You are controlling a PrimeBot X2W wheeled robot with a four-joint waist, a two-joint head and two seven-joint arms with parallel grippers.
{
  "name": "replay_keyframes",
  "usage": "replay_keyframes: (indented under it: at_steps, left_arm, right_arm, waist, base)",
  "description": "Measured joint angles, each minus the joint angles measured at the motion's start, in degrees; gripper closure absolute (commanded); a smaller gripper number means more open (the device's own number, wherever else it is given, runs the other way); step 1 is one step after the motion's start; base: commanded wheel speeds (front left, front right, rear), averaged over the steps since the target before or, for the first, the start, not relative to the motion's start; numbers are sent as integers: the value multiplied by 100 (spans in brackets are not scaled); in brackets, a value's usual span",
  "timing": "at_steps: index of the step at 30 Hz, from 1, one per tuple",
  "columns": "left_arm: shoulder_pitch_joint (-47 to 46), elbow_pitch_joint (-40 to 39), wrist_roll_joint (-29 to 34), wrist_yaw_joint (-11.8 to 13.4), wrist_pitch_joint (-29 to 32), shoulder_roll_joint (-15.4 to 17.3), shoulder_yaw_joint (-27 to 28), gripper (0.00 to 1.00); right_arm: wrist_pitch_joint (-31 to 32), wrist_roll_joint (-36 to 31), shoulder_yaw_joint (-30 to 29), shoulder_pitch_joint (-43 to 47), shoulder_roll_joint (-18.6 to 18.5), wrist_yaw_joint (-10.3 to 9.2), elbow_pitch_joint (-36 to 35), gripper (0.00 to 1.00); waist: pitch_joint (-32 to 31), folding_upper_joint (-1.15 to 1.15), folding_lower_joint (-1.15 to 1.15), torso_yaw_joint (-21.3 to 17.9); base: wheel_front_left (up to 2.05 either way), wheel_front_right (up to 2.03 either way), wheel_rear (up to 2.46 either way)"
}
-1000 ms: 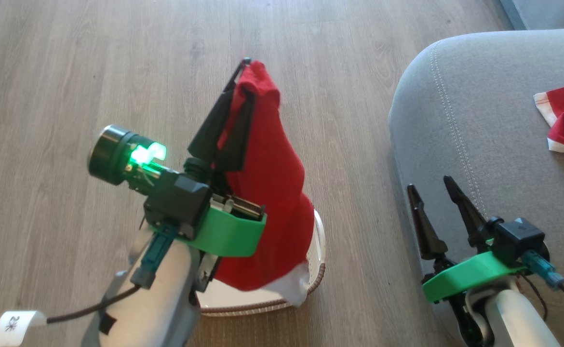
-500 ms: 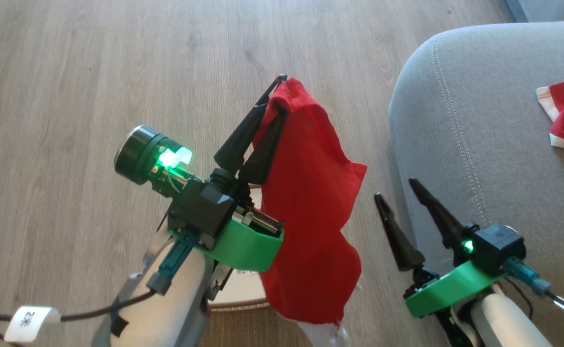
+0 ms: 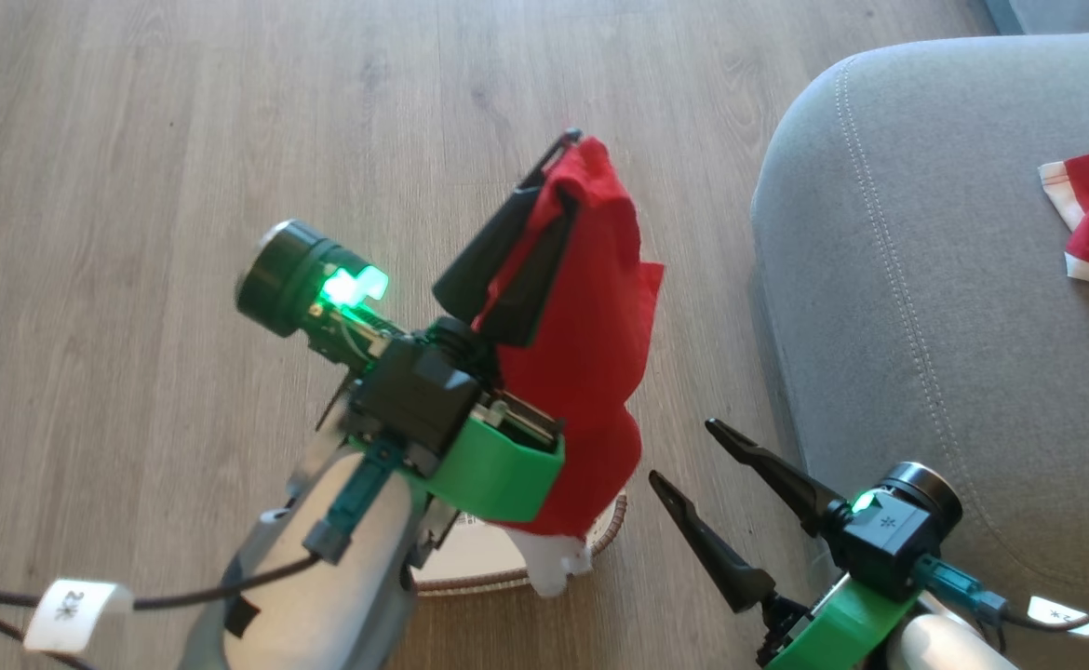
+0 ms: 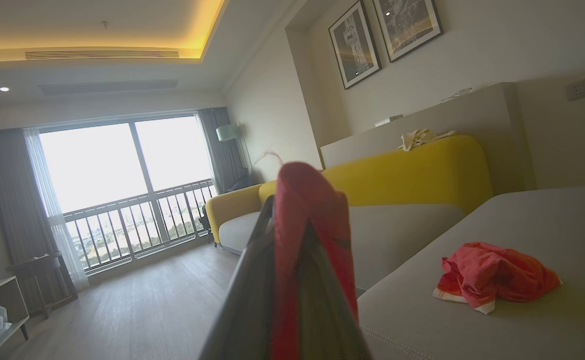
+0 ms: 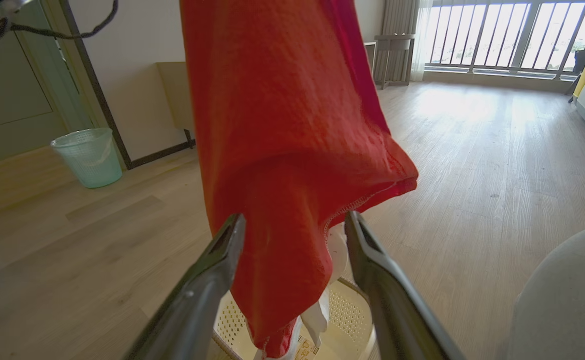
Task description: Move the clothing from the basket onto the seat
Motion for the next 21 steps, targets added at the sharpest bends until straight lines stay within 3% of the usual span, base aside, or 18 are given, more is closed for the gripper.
replay_keyframes:
  at_steps: [11,21]
  left_arm:
    - [-154,-67,0,-45,0,-9,-326,100]
    - [-279,-188,-38,-103,0,-14,-749,100]
  right_arm:
    - [0,-288,111,-260,47,0,426,0]
    - [0,-424,650,-598,204,0,811,0]
  waist:
    - [-43,0,0,100]
    - [-100,0,0,164]
  base:
    - [0,0,0]
    - [0,0,0]
